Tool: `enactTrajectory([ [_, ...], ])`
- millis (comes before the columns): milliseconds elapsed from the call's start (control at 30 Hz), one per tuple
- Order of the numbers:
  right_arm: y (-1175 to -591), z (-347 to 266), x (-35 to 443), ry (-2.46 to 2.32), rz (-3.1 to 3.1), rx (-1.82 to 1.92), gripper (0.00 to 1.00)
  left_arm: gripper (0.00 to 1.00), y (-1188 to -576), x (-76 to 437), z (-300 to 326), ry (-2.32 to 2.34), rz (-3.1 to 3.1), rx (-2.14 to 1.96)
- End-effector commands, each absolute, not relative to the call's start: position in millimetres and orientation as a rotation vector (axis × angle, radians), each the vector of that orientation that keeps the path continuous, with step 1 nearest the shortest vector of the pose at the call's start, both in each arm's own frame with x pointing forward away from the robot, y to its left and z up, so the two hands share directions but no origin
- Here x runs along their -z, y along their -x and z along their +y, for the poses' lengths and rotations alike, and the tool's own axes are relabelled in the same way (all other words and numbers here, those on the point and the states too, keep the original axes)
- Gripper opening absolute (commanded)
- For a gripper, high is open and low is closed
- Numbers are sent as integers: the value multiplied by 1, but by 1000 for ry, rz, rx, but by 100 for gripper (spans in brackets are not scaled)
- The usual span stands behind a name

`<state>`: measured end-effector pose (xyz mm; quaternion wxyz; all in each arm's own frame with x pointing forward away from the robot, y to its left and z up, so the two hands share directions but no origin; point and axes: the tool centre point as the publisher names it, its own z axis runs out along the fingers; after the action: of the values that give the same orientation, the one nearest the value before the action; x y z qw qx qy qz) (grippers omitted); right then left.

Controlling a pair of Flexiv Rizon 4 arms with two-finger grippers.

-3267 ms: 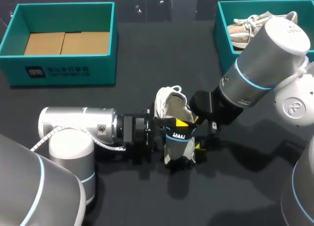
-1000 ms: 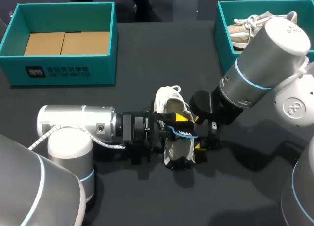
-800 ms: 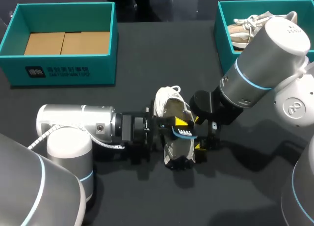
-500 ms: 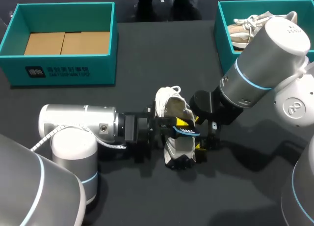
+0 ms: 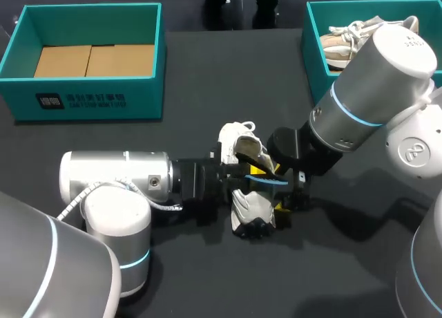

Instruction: Take the shoe out of the shoebox, open the shoe tongue, remove and reinsert the insole, then place the shoe into the shoebox

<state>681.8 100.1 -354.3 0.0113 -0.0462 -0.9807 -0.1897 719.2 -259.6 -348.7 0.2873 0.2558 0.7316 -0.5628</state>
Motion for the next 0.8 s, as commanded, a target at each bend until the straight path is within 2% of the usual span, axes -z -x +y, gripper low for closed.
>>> enactTrajectory([
  [33, -680, 101, 355, 145, -3062, 592, 100, 0, -721, 350, -262, -684, 1956, 1509],
  [67, -680, 101, 355, 145, -3062, 592, 100, 4, -719, 348, -261, -687, 1952, 1517],
  [100, -680, 101, 355, 145, -3062, 592, 100, 14, -717, 346, -261, -691, 1945, 1522],
  [167, -680, 101, 355, 145, -3062, 592, 100, 21, -713, 341, -260, -699, 1929, 1538],
  [300, -680, 101, 355, 145, -3062, 592, 100, 25, -705, 331, -257, -714, 1893, 1574],
  [633, -680, 101, 355, 145, -3062, 592, 100, 22, -687, 311, -255, -794, 1793, 1660],
  [667, -680, 101, 355, 145, -3062, 592, 100, 20, -687, 311, -255, -798, 1793, 1665],
  [733, -680, 101, 355, 145, -3062, 592, 100, 0, -687, 313, -258, -805, 1793, 1665],
  [800, -680, 101, 355, 145, -3062, 592, 100, 0, -688, 317, -261, -811, 1797, 1661],
])
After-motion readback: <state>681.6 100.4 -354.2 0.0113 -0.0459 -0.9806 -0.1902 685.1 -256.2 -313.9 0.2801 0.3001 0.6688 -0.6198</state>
